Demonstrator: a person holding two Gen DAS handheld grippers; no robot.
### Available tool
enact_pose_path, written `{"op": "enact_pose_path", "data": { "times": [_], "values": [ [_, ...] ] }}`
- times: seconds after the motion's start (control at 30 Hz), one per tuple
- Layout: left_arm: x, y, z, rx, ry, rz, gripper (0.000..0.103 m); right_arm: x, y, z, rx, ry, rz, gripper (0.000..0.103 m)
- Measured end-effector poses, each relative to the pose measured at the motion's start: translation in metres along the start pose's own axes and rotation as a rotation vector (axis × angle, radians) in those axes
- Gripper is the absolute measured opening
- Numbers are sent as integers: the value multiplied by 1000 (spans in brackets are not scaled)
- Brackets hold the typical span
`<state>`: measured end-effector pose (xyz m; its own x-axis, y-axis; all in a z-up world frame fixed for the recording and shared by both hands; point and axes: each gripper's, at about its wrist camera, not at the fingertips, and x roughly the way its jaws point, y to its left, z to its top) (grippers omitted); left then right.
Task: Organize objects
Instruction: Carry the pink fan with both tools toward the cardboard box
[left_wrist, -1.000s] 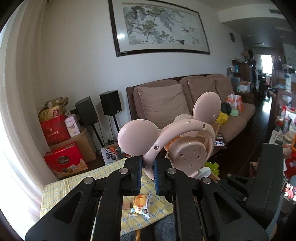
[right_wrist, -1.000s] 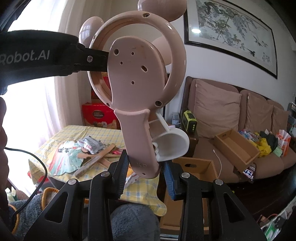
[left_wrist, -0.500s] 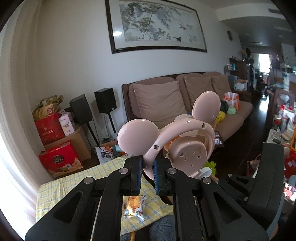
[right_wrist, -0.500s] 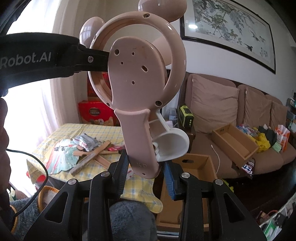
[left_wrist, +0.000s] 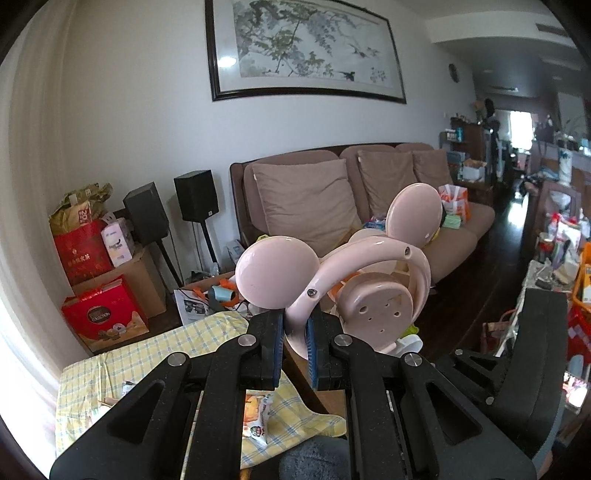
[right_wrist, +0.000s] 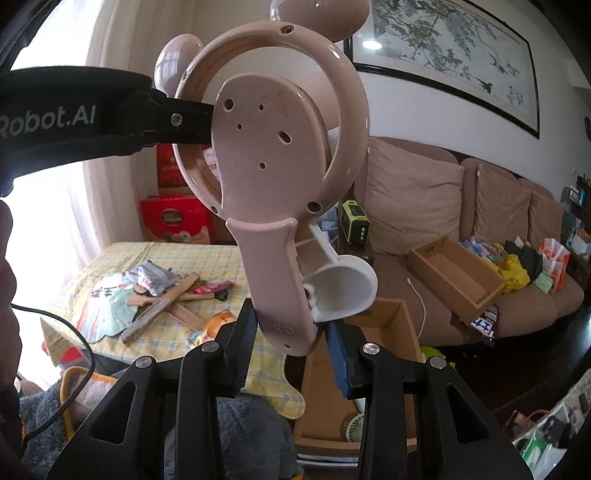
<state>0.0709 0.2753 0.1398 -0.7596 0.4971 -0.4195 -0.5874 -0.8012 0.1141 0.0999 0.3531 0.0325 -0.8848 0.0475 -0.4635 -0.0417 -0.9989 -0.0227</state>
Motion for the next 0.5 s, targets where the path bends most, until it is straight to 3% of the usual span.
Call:
{"op": "enact_pose_path", "data": {
  "times": [0.5],
  "values": [
    [29, -29, 5, -12, 21, -78, 10, 4, -36, -8, 40, 35, -66, 37]
  ]
}}
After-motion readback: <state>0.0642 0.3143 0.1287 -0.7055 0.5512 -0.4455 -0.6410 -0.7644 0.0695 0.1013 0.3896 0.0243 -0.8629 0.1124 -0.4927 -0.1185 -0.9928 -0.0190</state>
